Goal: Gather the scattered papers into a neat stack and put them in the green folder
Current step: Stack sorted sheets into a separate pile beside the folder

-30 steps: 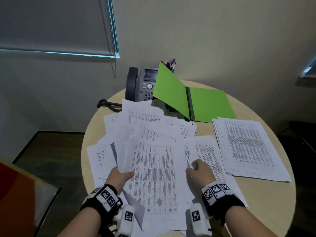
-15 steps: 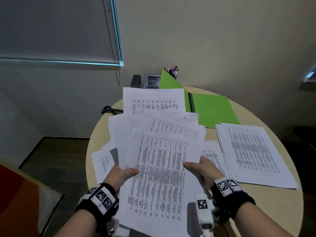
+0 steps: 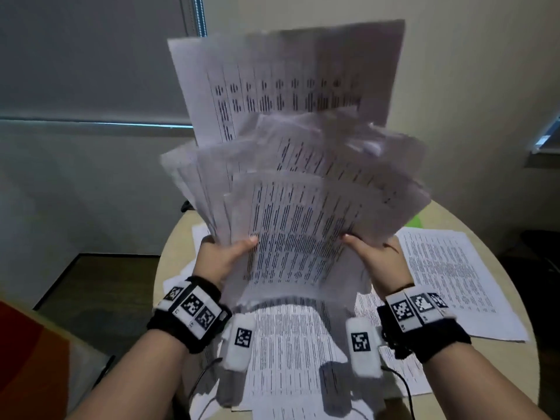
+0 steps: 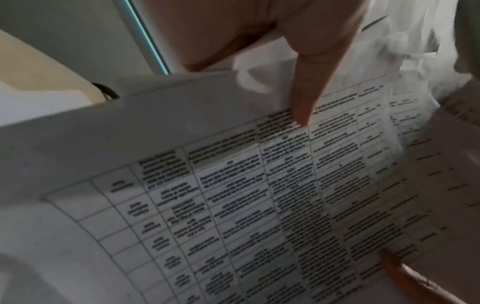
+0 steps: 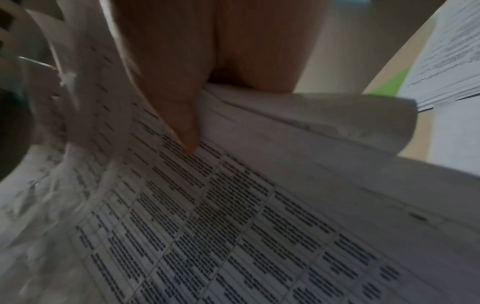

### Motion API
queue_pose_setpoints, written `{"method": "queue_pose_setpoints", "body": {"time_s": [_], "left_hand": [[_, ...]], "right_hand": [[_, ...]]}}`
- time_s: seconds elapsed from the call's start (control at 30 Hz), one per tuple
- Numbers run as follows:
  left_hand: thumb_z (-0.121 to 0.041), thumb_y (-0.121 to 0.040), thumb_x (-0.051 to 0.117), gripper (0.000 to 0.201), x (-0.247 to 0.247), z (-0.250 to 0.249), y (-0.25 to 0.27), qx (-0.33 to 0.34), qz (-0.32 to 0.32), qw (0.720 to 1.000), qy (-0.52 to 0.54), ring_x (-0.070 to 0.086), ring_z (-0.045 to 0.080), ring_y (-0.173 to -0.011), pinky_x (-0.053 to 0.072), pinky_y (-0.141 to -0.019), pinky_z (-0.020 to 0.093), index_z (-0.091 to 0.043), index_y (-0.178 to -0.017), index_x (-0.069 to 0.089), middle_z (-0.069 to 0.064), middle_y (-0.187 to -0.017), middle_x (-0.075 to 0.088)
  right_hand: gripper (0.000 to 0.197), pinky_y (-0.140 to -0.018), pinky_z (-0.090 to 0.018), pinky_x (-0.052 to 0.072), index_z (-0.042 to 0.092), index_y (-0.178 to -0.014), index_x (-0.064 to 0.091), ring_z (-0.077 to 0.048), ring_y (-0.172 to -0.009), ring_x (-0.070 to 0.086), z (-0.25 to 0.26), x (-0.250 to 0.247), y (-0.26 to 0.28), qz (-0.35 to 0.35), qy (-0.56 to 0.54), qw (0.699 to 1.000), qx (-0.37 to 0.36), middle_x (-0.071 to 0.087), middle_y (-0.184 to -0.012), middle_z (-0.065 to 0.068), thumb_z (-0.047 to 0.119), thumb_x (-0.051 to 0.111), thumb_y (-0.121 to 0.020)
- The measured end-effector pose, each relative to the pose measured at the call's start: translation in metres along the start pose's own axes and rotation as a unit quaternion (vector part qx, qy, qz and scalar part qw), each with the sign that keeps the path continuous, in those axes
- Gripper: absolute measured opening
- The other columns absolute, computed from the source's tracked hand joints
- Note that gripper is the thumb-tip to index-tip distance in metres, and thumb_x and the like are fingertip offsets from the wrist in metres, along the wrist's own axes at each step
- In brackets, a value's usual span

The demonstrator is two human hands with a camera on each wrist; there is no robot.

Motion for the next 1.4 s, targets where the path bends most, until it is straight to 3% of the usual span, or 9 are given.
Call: {"method": "queue_pose_setpoints", "body": {"time_s": [0.23, 0.33, 0.47, 0.67, 0.73, 0.87, 1.07, 1.23, 1.4], "left_hand": [[-0.043, -0.040, 0.091, 0.077, 0.005, 0.009, 0.003, 0.001, 0.005, 1.000, -0.026, 0.066, 0.026, -0.105, 0.047, -0.100, 0.046, -0.010, -0.106, 0.067, 0.008, -0.106, 0.073], [-0.020, -0.057, 0.088, 0.044, 0.013, 0.026, 0.006, -0.028, 0.018, 0.999, -0.024, 0.066, 0.024, -0.103, 0.044, -0.104, 0.048, -0.017, -0.097, 0.069, 0.002, -0.098, 0.073], [-0.006, -0.064, 0.081, 0.029, 0.013, 0.021, 0.003, -0.007, -0.010, 1.000, 0.025, 0.069, 0.018, -0.092, 0.047, -0.100, 0.042, -0.018, -0.088, 0.070, -0.007, -0.081, 0.075], [-0.054, -0.025, 0.090, 0.079, 0.002, 0.014, -0.006, 0.012, 0.034, 0.999, 0.017, 0.072, 0.009, -0.086, 0.053, -0.087, 0.029, -0.017, -0.092, 0.070, -0.005, -0.087, 0.077], [-0.043, -0.034, 0.093, 0.073, -0.001, 0.030, -0.006, -0.022, 0.032, 0.999, -0.005, 0.071, 0.017, -0.093, 0.052, -0.094, 0.037, -0.013, -0.096, 0.070, 0.003, -0.095, 0.076], [0.001, -0.062, 0.081, 0.035, 0.010, 0.037, 0.003, -0.023, 0.008, 1.000, 0.013, 0.070, 0.016, -0.091, 0.052, -0.092, 0.037, -0.016, -0.091, 0.070, -0.003, -0.086, 0.076], [0.004, -0.066, 0.077, 0.033, 0.015, 0.011, -0.002, 0.040, 0.004, 0.999, 0.022, 0.070, -0.001, -0.073, 0.057, -0.074, 0.016, -0.017, -0.090, 0.070, -0.015, -0.073, 0.075], [0.009, -0.065, 0.074, 0.033, 0.021, 0.023, 0.001, 0.020, 0.041, 0.999, -0.009, 0.071, 0.003, -0.076, 0.056, -0.074, 0.017, -0.009, -0.092, 0.069, -0.009, -0.075, 0.076], [0.012, -0.066, 0.073, 0.033, 0.028, 0.021, 0.003, 0.031, 0.046, 0.998, -0.010, 0.070, -0.002, -0.071, 0.054, -0.067, 0.011, -0.012, -0.087, 0.069, -0.012, -0.071, 0.075]], "right_hand": [[0.030, -0.075, -0.022, 0.056, 0.018, -0.083, 0.069, -0.008, -0.079, 0.071, -0.022, 0.000, 0.007, 0.024, -0.058, 0.998, 0.021, 0.076, -0.076, 0.010, -0.010, 0.073, -0.071], [0.022, -0.088, -0.040, 0.054, 0.014, -0.082, 0.071, -0.020, -0.081, 0.071, -0.054, 0.003, 0.014, 0.015, -0.049, 0.995, 0.080, 0.076, -0.077, 0.005, -0.002, 0.077, -0.070], [0.023, -0.083, -0.027, 0.056, 0.014, -0.071, 0.073, -0.011, -0.074, 0.069, -0.050, 0.004, 0.013, -0.030, -0.070, 0.995, 0.066, 0.074, -0.067, 0.010, -0.008, 0.076, -0.068], [0.026, -0.073, -0.019, 0.056, 0.014, -0.081, 0.072, -0.004, -0.073, 0.070, -0.028, -0.002, 0.007, 0.018, -0.062, 0.998, 0.027, 0.076, -0.074, 0.009, 0.006, 0.085, -0.060], [0.035, -0.081, -0.029, 0.057, 0.014, -0.081, 0.072, -0.010, -0.076, 0.071, -0.045, 0.002, 0.013, 0.044, -0.038, 0.995, 0.077, 0.076, -0.076, 0.005, 0.021, 0.090, -0.052], [0.024, -0.089, -0.040, 0.053, 0.016, -0.079, 0.074, -0.021, -0.085, 0.071, -0.055, 0.013, 0.019, 0.017, -0.043, 0.993, 0.108, 0.076, -0.076, 0.003, -0.004, 0.078, -0.067], [0.023, -0.083, -0.032, 0.053, 0.015, -0.079, 0.075, -0.008, -0.077, 0.069, -0.013, 0.004, 0.008, 0.007, -0.054, 0.998, 0.025, 0.076, -0.075, 0.007, -0.005, 0.078, -0.067], [0.050, -0.083, -0.034, 0.050, 0.012, -0.098, 0.069, -0.019, -0.090, 0.067, 0.029, -0.011, 0.012, -0.032, -0.060, 0.996, -0.053, 0.073, -0.092, 0.002, 0.042, 0.081, -0.060], [0.024, -0.071, -0.031, 0.044, 0.020, -0.064, 0.069, -0.013, -0.069, 0.056, 0.058, -0.012, 0.003, -0.084, -0.032, 0.991, -0.094, 0.065, -0.066, 0.005, 0.043, 0.072, -0.068]]}}
Point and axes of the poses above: each hand's wrist, its own y-axis away from the middle knuckle, its own x-axis out of the palm, z = x × y, the point moved 9 cm from there along -y, towards the middle knuckle
